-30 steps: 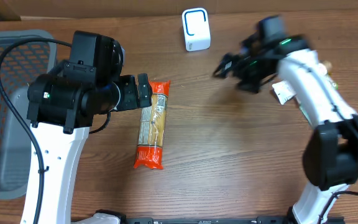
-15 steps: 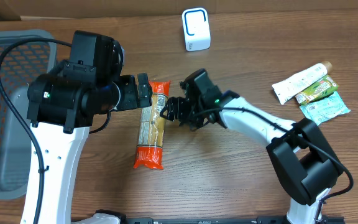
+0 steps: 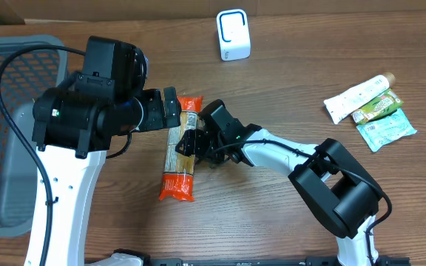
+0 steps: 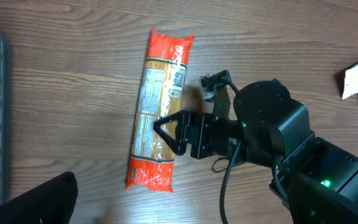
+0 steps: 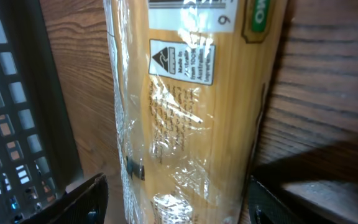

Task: Scan the item barcode
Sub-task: 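Move the right gripper to the spaghetti pack and grasp it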

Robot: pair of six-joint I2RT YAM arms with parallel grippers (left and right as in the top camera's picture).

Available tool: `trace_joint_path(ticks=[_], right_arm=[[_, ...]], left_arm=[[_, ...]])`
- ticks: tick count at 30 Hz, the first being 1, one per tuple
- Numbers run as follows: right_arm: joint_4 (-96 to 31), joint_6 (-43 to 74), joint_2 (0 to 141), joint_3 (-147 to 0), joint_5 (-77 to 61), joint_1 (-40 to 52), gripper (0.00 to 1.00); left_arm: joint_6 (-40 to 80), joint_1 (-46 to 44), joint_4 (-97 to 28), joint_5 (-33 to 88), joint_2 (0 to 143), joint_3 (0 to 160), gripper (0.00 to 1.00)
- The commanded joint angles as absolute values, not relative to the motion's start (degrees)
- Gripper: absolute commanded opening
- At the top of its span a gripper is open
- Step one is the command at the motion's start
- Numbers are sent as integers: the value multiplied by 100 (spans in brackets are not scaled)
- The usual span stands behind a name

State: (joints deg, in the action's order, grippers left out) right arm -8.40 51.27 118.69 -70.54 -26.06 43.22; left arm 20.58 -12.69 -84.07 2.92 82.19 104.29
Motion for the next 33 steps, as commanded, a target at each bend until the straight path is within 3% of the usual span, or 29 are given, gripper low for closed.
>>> trace_joint_path(ticks=[1,9,11,14,15,20,25,28,33], right_arm=[[-856,5275,12263,-6976,-2359,4342,68],[-746,5555,12593,-6976,-2392,4388,46],[-753,5553,12604,-6976,-2547,4353,36],[-751,5356,12602,-6982,-3118,4095,8],[-751,5249,12599,-6984,-3273,4018,4],[-788,4558,12468,-6984,-4294,3454,4],[-1527,3817,11920,-6987,-4340,2989,4],[-2434,3179,11314,-7008,-3769,2762,4],[-4440,2353,10372,-7422,-1664,2700,4]], left_arm=[[1929,-1278,-8401,276,8228,10516,100],[1929,-1278,-8401,276,8228,10516,99],[1929,-1278,-8401,276,8228,10516,100],[1929,-1278,-8401,276,8228,10516,100],[1929,-1278,-8401,276,8228,10516,100],[1929,-1278,-8401,276,8228,10516,99],[1929,-1278,-8401,276,8228,10516,100],[1929,-1278,-8401,276,8228,10516,99],[1929,-1278,-8401,276,8228,10516,100]])
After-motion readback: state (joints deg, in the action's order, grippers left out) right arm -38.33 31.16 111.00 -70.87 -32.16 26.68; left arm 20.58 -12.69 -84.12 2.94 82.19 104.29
